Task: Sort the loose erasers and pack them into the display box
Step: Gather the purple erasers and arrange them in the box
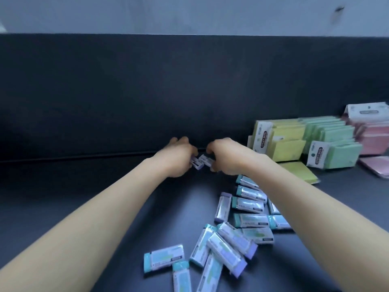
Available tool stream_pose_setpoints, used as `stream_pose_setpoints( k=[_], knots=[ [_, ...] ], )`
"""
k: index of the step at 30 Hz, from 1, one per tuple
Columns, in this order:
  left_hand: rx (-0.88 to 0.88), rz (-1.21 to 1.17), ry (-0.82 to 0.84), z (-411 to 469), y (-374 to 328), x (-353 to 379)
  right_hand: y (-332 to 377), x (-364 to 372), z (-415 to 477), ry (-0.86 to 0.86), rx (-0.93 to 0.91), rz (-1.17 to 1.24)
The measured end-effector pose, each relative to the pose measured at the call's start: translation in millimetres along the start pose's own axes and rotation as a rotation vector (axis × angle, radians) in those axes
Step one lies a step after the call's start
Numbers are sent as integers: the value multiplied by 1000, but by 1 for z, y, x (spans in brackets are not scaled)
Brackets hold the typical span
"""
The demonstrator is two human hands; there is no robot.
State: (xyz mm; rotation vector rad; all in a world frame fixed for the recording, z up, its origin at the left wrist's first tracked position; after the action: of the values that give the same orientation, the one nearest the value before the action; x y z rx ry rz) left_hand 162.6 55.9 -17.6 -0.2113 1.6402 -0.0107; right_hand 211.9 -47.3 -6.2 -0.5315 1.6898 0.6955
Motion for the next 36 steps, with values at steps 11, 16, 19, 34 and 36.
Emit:
stream_pose_setpoints(
  k=[11, 16, 19, 34, 36],
  knots=[
    [-75, -320, -182, -30, -2, -17, -5, -17, -3, 30, -46, 50],
    [-132, -567, -246, -67, 30, -37, 36, -32, 4, 48, -137, 253],
    [-191, -653, -271, -96, 58, -44, 73, -35, 8, 104, -202, 452],
    [-514, -782, -683, -303, 312, -64, 405, -10, 12, -70, -564, 385],
    [-534, -802, -729, -321, 339, -69, 436, -6, 16, -99, -581, 388]
  ],
)
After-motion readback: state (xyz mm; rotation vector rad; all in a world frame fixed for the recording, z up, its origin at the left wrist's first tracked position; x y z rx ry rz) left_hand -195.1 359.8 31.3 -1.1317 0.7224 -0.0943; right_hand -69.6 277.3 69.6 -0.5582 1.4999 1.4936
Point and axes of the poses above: each hand's wrist, its own z-axis towards the middle knuckle, its own x-axis out of the palm, y = z × x, the point moved 5 cm from there along z, towards the middle knuckle
